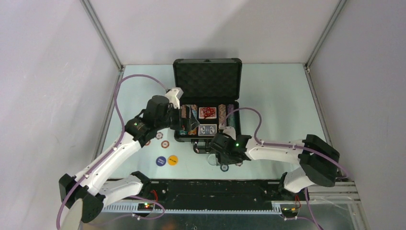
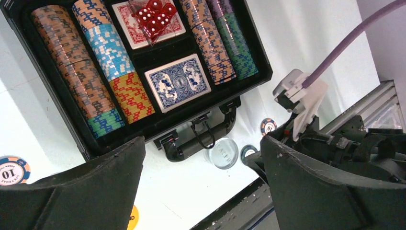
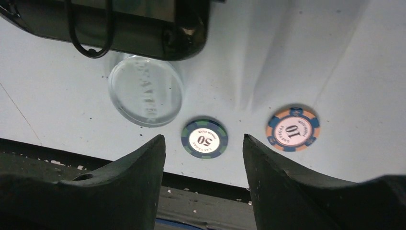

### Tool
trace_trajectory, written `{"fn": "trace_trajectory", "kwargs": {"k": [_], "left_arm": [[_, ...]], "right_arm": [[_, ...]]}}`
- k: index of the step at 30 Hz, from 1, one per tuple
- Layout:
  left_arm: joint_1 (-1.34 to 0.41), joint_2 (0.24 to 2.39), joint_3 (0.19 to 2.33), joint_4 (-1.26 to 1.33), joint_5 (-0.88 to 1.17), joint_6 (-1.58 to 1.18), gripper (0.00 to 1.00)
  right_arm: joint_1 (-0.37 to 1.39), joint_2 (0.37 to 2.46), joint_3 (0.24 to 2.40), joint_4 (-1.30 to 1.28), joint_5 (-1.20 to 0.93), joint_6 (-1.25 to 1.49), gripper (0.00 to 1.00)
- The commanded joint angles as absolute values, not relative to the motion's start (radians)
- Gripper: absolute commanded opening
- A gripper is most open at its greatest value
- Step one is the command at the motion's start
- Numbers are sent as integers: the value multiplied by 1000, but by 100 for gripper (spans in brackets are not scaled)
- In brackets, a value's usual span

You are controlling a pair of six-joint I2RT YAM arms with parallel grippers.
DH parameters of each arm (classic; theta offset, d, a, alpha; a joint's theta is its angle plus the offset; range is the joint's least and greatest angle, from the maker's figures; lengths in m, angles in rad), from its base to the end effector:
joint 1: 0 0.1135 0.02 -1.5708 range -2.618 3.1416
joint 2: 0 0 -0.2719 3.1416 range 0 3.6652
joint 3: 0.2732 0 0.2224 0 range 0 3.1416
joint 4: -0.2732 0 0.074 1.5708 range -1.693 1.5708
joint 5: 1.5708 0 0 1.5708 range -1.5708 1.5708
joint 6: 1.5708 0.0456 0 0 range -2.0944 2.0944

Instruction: Pack up texas hold em set

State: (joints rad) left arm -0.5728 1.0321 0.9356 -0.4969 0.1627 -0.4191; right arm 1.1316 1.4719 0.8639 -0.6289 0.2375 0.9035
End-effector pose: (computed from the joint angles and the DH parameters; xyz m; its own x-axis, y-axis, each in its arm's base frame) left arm 0.1625 -0.1136 0.3194 -0.6928 -0.0310 -0.7204 0.4004 0.8144 -0.4201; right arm 0.1126 0.2145 0.1992 -0.9139 -0.1497 -0.3774 -0.2085 0.9706 0.1199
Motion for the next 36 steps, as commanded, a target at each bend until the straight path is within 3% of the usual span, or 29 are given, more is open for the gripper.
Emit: {"fn": "trace_trajectory", "kwargs": {"k": [1,25,30,36], "left_arm": [[-566,1007,935,-484,169,-428,95],[-567,1007,939,-484,168,-420,95],[-566,1008,940,-484,166,-420,95],[-566,1008,937,-485,164,-420,95]], "right_arm": [[1140,1525,905,-588,219,878,65],[1166,1622,905,-638,184,904,52],[1173,1606,904,-661,189,917,60],[1177,1600,904,-671,187,918,59]]}}
